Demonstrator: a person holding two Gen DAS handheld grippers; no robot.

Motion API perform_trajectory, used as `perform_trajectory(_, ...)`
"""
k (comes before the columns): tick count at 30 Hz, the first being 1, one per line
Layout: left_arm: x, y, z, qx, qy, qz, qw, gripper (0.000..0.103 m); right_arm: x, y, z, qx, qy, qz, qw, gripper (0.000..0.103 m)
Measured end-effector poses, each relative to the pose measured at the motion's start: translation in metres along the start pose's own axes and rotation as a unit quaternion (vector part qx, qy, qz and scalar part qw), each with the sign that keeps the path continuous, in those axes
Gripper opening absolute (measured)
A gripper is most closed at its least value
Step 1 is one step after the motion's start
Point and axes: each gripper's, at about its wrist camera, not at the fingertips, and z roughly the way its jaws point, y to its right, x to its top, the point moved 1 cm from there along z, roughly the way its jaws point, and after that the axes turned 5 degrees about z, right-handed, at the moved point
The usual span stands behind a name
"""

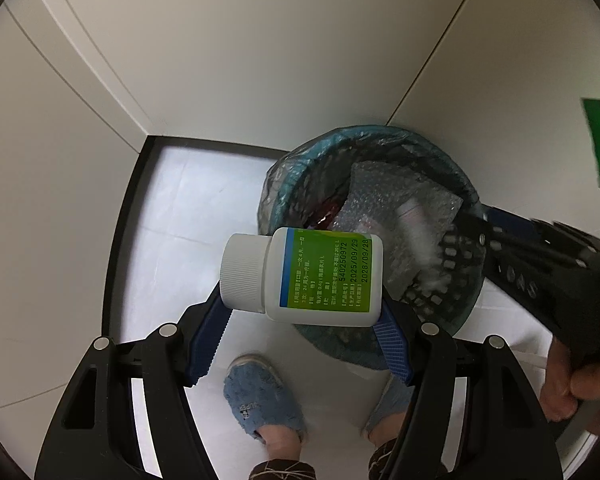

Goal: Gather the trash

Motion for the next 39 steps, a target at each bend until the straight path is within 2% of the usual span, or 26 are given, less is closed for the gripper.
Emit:
perform_trajectory(2,0.006,0.005,0.003,-0.002,0.0,0.003,1.0,0.066,-0.003,0.008,-0.007,-0.009,0.004,0.01,1.0,0.061)
perform_trajectory(4,0.011,0.012,0.008,-0.004,0.002,0.009,0.9999,0.066,-0.007,0.019,-0.016,-0.012,0.007,0.03,0.999,0.065)
perform_trajectory(6,0.014,0.019,0.014,-0.008,0.001,0.012,0.9999,0.066,-0.011,0.029,-0.022,-0.015,0.008,0.044,0.999,0.074)
perform_trajectory(10,0.02,0.033,0.026,-0.016,-0.004,0.006,0.9998,0.066,-0.017,0.048,-0.031,-0.023,0.014,0.059,0.998,0.08)
perform_trajectory(21,0.03,0.064,0.048,-0.036,-0.005,0.027,0.999,0.067,-0.017,0.077,-0.044,-0.03,0.021,0.085,0.996,0.081)
perform_trajectory(23,0.031,0.068,0.048,-0.037,-0.007,0.031,0.9988,0.071,-0.016,0.079,-0.047,-0.03,0.023,0.086,0.996,0.081)
perform_trajectory(25,0.032,0.07,0.046,-0.034,-0.004,0.034,0.9988,0.08,-0.016,0.08,-0.051,-0.03,0.024,0.088,0.995,0.081)
perform_trajectory(27,0.032,0.071,0.043,-0.034,-0.004,0.036,0.9988,0.083,-0.015,0.082,-0.057,-0.031,0.024,0.089,0.995,0.081)
perform_trajectory(29,0.032,0.071,0.038,-0.031,-0.006,0.04,0.9987,0.087,-0.013,0.082,-0.065,-0.033,0.028,0.09,0.995,0.086)
perform_trajectory(34,0.038,0.065,0.008,-0.033,0.001,0.038,0.9987,0.096,-0.006,0.077,-0.096,-0.034,0.04,0.094,0.994,0.09)
perform_trajectory(39,0.045,0.056,-0.047,-0.042,0.008,0.032,0.9986,0.097,0.004,0.071,-0.149,-0.021,0.051,0.091,0.994,0.094)
